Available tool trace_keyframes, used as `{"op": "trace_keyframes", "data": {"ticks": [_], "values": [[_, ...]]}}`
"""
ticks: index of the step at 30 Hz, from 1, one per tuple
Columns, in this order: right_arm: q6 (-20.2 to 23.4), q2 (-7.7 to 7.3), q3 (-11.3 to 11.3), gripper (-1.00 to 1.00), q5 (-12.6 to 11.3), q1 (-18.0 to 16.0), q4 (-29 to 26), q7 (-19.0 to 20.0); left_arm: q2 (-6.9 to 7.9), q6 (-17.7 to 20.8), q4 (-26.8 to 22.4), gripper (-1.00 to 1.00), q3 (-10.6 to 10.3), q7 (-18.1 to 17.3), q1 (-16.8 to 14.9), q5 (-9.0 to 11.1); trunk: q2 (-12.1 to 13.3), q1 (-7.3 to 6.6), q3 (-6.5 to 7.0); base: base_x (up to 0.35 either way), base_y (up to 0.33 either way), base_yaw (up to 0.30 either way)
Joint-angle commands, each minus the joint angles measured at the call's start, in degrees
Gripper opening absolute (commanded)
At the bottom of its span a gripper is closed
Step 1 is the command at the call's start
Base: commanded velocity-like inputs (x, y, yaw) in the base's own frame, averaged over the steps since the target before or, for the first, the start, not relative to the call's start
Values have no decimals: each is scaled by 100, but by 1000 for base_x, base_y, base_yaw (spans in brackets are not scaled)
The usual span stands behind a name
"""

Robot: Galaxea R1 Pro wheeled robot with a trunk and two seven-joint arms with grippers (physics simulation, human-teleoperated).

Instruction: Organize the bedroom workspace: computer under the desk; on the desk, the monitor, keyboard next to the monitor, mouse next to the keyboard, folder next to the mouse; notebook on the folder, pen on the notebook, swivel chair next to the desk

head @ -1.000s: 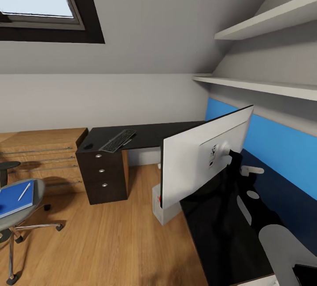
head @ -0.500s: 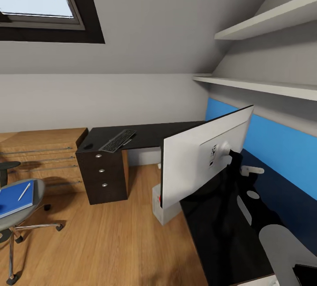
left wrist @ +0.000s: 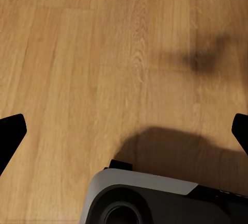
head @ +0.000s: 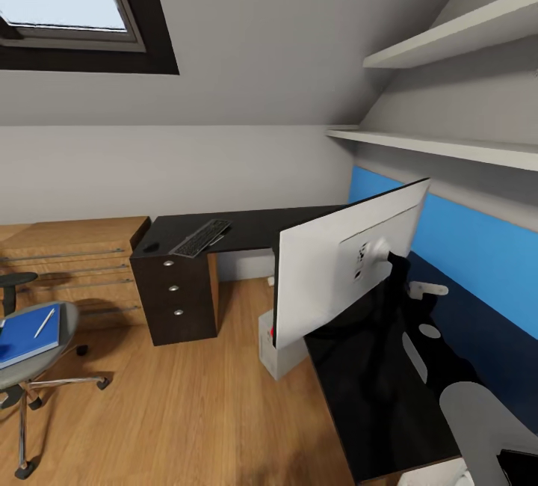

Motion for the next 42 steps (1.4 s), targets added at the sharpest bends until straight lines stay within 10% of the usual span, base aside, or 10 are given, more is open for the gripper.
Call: {"op": "trace_keyframes", "data": {"ticks": [1, 28, 38, 42], "values": [[-20, -1, -4, 100, -12, -4, 4, -16, 4, -11, -9, 100, -40, 29, 2, 38, -3, 0, -5, -4, 0, 0], [195, 56, 4, 100, -45, 12, -189, -7, -3, -4, -9, 100, -42, 41, 2, 38, -3, 0, -5, -185, 0, 0], [2885, 606, -9, 100, -81, 1769, -4036, -33, -48, 212, -864, 100, -59, 300, 2, 30, -3, 0, -5, -8, 0, 0], [3579, 913, -21, 100, -83, 2073, -4684, -40, -34, 1398, -1918, 100, -58, 1098, 2, 29, -3, 0, -5, 0, 0, 0]]}}
